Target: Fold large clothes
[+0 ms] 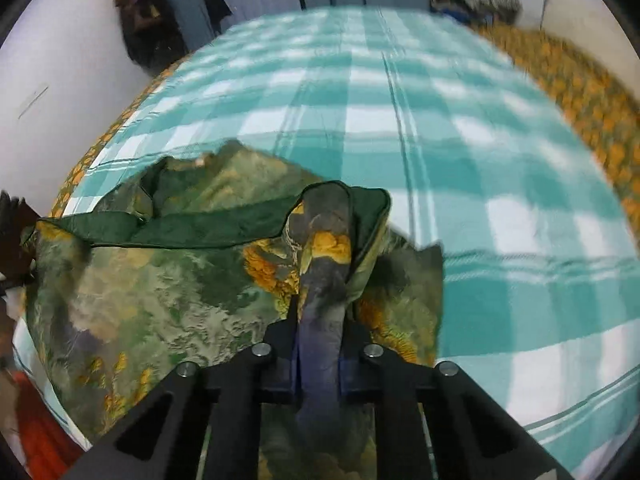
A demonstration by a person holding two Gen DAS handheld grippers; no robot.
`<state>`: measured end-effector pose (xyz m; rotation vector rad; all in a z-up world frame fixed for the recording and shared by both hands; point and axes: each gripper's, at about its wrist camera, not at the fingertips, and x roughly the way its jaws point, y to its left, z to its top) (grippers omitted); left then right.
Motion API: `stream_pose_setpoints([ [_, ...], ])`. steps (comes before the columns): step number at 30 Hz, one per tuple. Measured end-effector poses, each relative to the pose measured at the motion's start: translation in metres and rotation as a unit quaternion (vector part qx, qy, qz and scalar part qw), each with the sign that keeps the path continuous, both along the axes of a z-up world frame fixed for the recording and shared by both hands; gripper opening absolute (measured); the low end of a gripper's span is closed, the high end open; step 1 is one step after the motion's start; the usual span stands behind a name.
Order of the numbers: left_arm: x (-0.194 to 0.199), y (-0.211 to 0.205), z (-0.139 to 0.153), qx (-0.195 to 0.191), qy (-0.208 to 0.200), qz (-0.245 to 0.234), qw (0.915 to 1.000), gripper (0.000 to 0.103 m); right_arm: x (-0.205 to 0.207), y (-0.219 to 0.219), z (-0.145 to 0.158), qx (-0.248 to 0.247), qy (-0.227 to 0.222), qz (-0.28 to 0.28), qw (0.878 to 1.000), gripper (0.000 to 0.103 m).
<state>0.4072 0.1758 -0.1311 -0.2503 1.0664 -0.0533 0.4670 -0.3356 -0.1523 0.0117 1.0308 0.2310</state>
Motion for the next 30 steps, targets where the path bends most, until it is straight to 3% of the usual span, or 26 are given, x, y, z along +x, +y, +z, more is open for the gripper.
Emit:
stream_pose_setpoints([
  [3,0.006,0.003,0.045,-0.007,-0.062,0.015,0.9979,0.007,0.006,0.006,0.041,-0.011,-0.065,-0.001,0.998,0.011],
  [5,0.016,-0.002,0.072,0.009,-0.115,0.026,0.993,0.007,0.02,0.01,0.063,-0.014,-0.108,-0.012,0.994,0.011],
  [7,0.025,-0.01,0.079,0.042,-0.152,0.037,0.9868,0.007,0.033,0.012,0.08,-0.017,-0.144,-0.026,0.989,0.011],
  [9,0.038,-0.02,0.069,0.093,-0.171,0.047,0.9798,0.007,0.043,0.012,0.085,-0.031,-0.173,-0.037,0.984,0.011],
  [11,0.055,-0.025,0.031,0.128,-0.151,0.057,0.9785,0.007,0.06,0.012,0.066,-0.052,-0.174,-0.044,0.982,0.011],
  [15,0.061,-0.02,-0.056,0.133,-0.075,0.068,0.9859,0.008,0.076,0.01,-0.004,-0.071,-0.11,-0.058,0.99,0.011],
  [18,0.048,-0.016,-0.094,0.132,-0.067,0.066,0.9867,0.011,0.07,0.012,-0.064,-0.083,-0.063,-0.052,0.993,0.011],
  [22,0.045,-0.021,-0.103,0.142,-0.082,0.062,0.9846,0.012,0.058,0.005,-0.092,-0.064,-0.054,-0.06,0.995,0.011],
  [25,0.046,-0.018,-0.11,0.13,-0.084,0.065,0.9858,0.012,0.058,-0.003,-0.101,-0.033,-0.053,-0.074,0.995,0.012],
  [30,0.044,-0.025,-0.114,0.127,-0.097,0.066,0.9849,0.013,0.055,-0.002,-0.109,-0.022,-0.054,-0.075,0.995,0.012],
])
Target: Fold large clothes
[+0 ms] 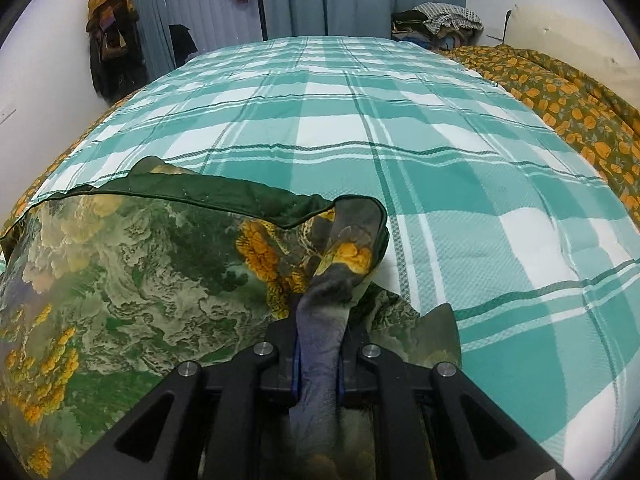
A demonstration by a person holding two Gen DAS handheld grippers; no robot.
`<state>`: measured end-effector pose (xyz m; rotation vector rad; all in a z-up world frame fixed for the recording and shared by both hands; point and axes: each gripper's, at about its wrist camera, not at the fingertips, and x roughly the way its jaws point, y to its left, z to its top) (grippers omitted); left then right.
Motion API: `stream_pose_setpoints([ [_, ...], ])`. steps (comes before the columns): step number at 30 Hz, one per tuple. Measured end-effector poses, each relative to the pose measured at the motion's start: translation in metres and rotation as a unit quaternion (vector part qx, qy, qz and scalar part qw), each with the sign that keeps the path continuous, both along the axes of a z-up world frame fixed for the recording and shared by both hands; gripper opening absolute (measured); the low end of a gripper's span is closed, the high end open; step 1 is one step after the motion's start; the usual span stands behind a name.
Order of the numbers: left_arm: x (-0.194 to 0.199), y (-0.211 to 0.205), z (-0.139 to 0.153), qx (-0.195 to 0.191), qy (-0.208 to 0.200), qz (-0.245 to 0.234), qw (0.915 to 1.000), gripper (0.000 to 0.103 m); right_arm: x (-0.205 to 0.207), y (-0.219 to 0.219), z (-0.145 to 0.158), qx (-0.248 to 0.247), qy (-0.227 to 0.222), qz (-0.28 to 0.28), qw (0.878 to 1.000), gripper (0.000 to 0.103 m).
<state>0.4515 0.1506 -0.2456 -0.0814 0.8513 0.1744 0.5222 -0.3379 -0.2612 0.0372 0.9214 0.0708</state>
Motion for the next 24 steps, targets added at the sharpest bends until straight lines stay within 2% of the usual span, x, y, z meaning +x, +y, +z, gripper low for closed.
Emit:
stream_pose_setpoints([
  [12,0.002,0.0,0.007,0.0,0.012,-0.003,0.9999,0.013,0.005,-0.005,-0.002,0.018,0.003,-0.002,1.0,0.015],
  [14,0.003,0.001,0.013,-0.002,0.019,0.0,0.9998,0.018,0.006,-0.006,0.003,0.021,0.008,-0.001,1.0,0.015],
  [15,0.003,0.002,0.017,-0.003,0.022,0.002,0.9998,0.025,0.006,-0.006,0.007,0.021,0.012,0.001,1.0,0.016],
  [16,0.001,0.004,0.023,-0.004,0.024,0.004,0.9997,0.041,0.007,-0.008,0.011,0.019,0.014,0.002,1.0,0.018],
  [17,-0.001,0.005,0.029,-0.006,0.024,0.004,0.9997,0.052,0.006,-0.008,0.017,0.014,0.016,-0.001,1.0,0.021],
  [18,-0.005,0.005,0.037,-0.013,0.019,-0.002,0.9997,0.077,0.005,-0.009,0.023,0.005,0.015,-0.006,1.0,0.025],
  [19,-0.01,0.005,0.043,-0.016,0.012,-0.007,0.9998,0.093,0.001,-0.009,0.033,-0.01,0.009,-0.013,1.0,0.042],
  [20,-0.015,0.004,0.05,-0.014,0.002,-0.012,0.9998,0.095,-0.003,-0.009,0.041,-0.015,0.002,-0.015,1.0,0.061],
  [21,-0.022,0.001,0.058,-0.008,-0.011,-0.02,0.9997,0.095,-0.009,-0.008,0.053,-0.018,-0.009,-0.016,1.0,0.067],
  [22,-0.028,-0.004,0.068,0.003,-0.022,-0.034,0.9992,0.096,-0.015,-0.007,0.061,-0.021,-0.018,-0.017,0.999,0.071],
  [24,-0.034,-0.013,0.079,0.011,-0.026,-0.06,0.9978,0.098,-0.028,-0.002,0.076,-0.023,-0.032,-0.007,0.999,0.071],
])
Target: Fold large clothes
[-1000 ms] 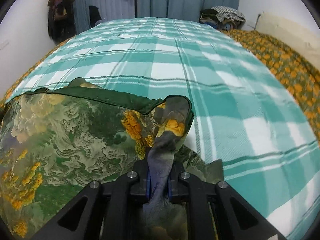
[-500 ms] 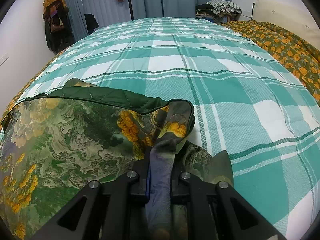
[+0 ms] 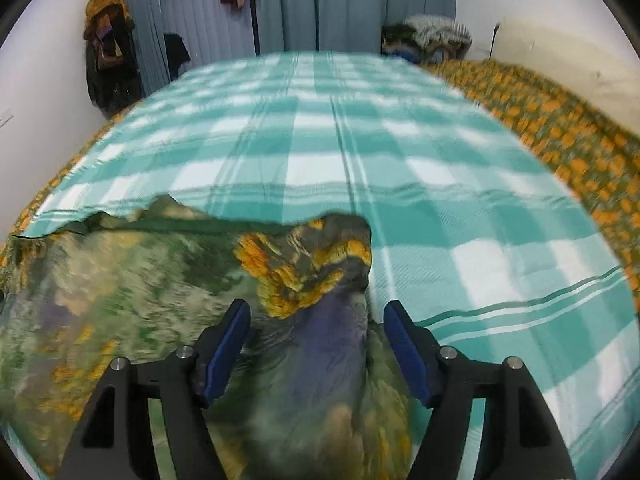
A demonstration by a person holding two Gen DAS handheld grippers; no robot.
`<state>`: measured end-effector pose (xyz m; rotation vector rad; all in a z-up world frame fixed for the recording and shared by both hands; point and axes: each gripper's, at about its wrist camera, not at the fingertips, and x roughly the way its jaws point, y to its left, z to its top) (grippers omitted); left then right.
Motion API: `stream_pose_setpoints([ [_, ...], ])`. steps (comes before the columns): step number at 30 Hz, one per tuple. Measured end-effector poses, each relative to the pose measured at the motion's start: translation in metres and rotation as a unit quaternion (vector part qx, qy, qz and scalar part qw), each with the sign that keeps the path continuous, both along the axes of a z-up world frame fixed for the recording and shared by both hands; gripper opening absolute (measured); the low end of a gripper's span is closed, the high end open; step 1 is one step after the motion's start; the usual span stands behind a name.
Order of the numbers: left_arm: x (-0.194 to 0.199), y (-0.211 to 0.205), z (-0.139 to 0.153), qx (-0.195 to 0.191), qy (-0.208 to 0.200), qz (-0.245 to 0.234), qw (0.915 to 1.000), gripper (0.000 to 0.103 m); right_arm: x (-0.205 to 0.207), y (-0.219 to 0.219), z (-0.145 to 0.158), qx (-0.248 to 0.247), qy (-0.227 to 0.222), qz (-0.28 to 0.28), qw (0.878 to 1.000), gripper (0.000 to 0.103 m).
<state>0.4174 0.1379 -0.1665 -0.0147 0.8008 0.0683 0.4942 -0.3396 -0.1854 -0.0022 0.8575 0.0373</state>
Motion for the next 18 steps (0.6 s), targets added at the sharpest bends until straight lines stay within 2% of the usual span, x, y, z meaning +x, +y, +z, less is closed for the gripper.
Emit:
stream_pose_setpoints([
  [4,-0.003,-0.02,0.02,0.008,0.004,-0.043,0.999,0.098,-0.033,0.018,0.023,0.025,-0.018,0.045,0.998,0.071],
  [6,0.004,-0.027,0.022,-0.004,0.011,-0.055,0.9984,0.098,-0.043,0.029,0.024,0.036,-0.019,0.07,0.997,0.071],
  [9,0.017,-0.023,0.007,-0.022,0.03,-0.032,0.9988,0.098,-0.046,0.04,0.01,0.044,0.003,0.09,0.995,0.071],
  [11,0.025,-0.013,-0.013,-0.03,0.056,-0.002,0.9979,0.098,-0.044,0.04,-0.008,0.038,0.026,0.081,0.996,0.071],
  [12,0.027,-0.007,-0.023,-0.031,0.067,0.011,0.9972,0.097,-0.041,0.034,-0.021,0.038,0.047,0.07,0.996,0.071],
  [14,0.024,0.002,-0.034,-0.018,0.078,0.031,0.9964,0.097,-0.041,0.024,-0.033,0.052,0.061,0.06,0.995,0.071],
  [18,0.011,-0.001,-0.02,-0.038,0.068,0.018,0.9968,0.097,-0.044,0.022,-0.031,0.044,0.056,0.07,0.995,0.071],
])
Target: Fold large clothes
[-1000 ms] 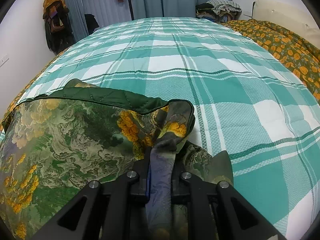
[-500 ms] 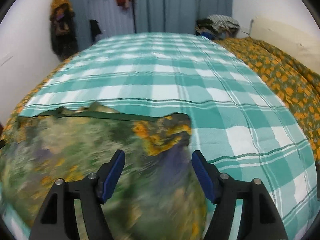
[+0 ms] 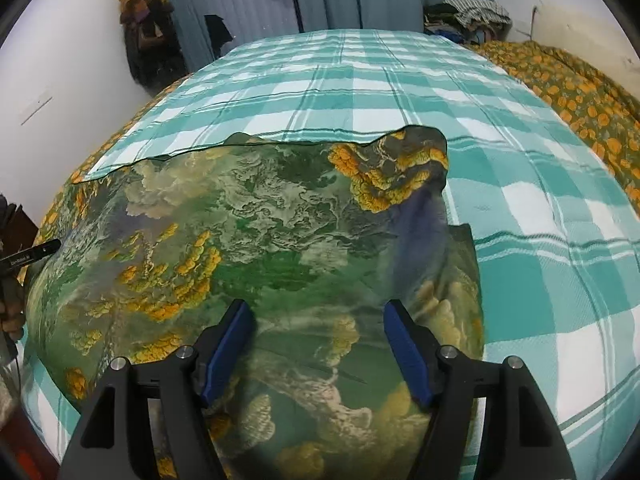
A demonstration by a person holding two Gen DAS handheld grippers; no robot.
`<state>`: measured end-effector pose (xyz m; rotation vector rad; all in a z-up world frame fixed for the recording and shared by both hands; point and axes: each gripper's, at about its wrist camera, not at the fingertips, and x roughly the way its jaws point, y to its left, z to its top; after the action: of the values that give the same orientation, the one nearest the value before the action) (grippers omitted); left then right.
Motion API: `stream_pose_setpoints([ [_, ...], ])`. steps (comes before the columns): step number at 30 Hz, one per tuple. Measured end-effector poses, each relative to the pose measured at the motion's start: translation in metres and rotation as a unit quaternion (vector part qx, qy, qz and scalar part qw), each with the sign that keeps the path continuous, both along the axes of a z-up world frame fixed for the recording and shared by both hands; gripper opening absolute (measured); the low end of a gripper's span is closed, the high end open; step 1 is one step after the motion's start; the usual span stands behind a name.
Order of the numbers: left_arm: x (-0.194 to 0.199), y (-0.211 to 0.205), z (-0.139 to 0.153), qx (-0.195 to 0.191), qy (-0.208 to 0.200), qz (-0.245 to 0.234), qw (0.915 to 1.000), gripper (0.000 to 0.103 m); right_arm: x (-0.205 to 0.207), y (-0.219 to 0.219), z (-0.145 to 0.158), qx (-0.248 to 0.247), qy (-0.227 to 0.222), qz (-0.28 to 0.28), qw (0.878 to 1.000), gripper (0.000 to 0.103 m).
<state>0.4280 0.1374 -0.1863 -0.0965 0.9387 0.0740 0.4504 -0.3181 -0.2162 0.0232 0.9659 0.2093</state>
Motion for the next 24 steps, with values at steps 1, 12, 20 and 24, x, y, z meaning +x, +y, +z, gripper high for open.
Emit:
stream_pose_setpoints([
  [1,-0.001,-0.007,0.008,0.001,0.0,-0.008,1.0,0.097,0.0,0.001,0.0,-0.001,-0.001,0.0,1.0,0.071],
  [12,0.035,-0.069,0.025,0.118,0.109,0.012,0.9869,0.102,-0.008,-0.006,0.001,0.032,-0.003,-0.04,0.999,0.071],
  [20,-0.006,0.062,0.005,0.01,0.111,0.113,0.9873,0.102,-0.014,-0.007,-0.004,0.03,-0.026,-0.019,0.999,0.071],
  [24,-0.027,0.053,0.049,-0.013,0.045,0.067,0.9966,0.101,-0.017,-0.007,-0.007,0.031,-0.034,-0.02,0.999,0.071],
])
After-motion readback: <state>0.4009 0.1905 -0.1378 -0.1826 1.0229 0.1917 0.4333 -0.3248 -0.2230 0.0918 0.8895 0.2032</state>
